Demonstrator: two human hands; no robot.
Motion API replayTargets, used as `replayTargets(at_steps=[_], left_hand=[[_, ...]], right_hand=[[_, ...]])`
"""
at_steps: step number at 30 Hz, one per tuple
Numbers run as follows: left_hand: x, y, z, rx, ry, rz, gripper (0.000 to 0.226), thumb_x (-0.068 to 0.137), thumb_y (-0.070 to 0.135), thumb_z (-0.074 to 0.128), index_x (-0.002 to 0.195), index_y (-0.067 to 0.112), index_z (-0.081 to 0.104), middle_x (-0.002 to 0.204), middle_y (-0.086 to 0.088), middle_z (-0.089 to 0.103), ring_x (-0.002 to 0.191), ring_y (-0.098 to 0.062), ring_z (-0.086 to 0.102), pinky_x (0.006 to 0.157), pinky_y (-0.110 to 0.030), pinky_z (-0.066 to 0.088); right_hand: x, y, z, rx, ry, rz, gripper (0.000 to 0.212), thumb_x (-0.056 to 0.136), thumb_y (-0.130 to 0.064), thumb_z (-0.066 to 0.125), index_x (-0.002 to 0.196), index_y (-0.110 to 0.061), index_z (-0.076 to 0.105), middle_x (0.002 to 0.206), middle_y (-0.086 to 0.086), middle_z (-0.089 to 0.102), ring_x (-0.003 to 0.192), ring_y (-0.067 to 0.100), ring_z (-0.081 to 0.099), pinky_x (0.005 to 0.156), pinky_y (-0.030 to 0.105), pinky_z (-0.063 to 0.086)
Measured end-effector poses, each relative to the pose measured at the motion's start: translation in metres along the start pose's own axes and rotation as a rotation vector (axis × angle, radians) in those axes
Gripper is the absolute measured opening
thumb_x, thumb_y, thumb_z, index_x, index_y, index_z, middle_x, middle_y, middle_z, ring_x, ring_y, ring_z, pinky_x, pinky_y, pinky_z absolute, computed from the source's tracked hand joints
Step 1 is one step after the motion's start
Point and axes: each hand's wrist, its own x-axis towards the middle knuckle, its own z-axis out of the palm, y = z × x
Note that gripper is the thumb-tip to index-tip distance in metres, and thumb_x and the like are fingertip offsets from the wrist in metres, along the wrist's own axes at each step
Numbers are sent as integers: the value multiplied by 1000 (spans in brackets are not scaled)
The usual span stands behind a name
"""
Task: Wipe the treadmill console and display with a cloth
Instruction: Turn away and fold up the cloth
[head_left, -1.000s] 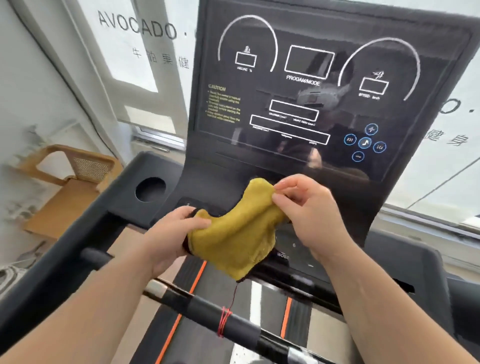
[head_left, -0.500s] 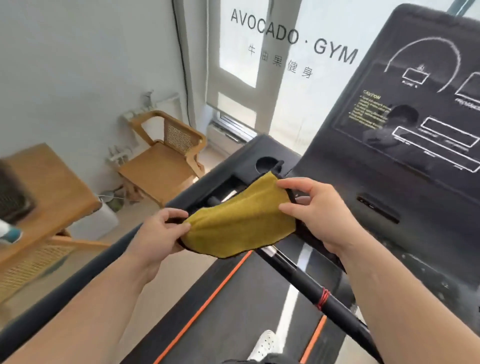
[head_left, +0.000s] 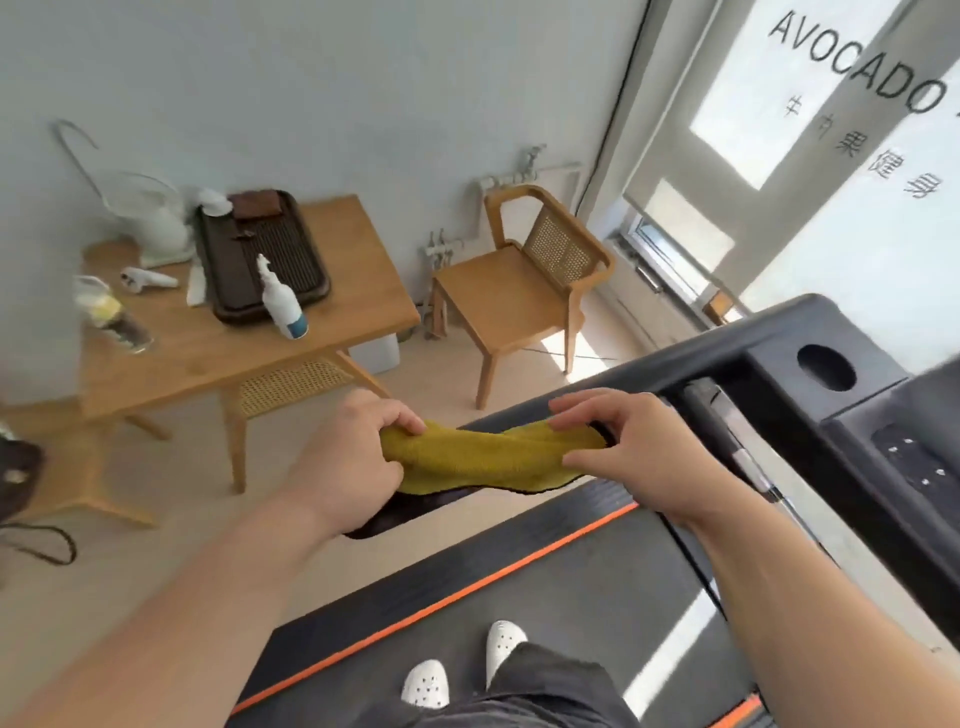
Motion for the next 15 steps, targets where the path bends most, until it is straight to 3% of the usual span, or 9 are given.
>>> replayTargets(at_steps=[5, 9, 13, 15], left_hand=[[-14, -54, -33, 32, 207, -98, 30, 82, 7, 76, 80, 36, 69, 97, 8, 52, 91, -15, 54, 77, -27, 40], [-29, -85, -58, 50, 285, -147, 18, 84, 16, 79, 80, 33, 73, 95, 9, 56, 87, -4, 54, 70, -13, 35], [-44, -110, -78, -12, 365, -268, 12, 89, 19, 75, 83, 29, 75, 118, 10, 55, 109, -3, 49, 95, -24, 34], [-51, -121, -85, -100, 413, -316, 8, 92, 17, 72, 88, 24, 75, 122, 10, 58, 112, -6, 52, 96, -27, 37]], right_hand=[[47, -25, 45, -346, -151, -146, 35, 79, -16, 80, 112, -28, 78, 121, -22, 62, 105, 4, 60, 88, 16, 46], [84, -32, 81, -519, -244, -304, 31, 88, -9, 73, 115, -23, 78, 119, -16, 66, 107, 7, 52, 102, 22, 43], [115, -43, 109, -502, -226, -361, 27, 92, -10, 69, 110, -27, 79, 102, -11, 70, 110, 16, 52, 101, 37, 45], [124, -51, 123, -439, -262, -341, 25, 94, -15, 69, 109, -34, 77, 100, -11, 70, 104, 13, 55, 96, 37, 48]])
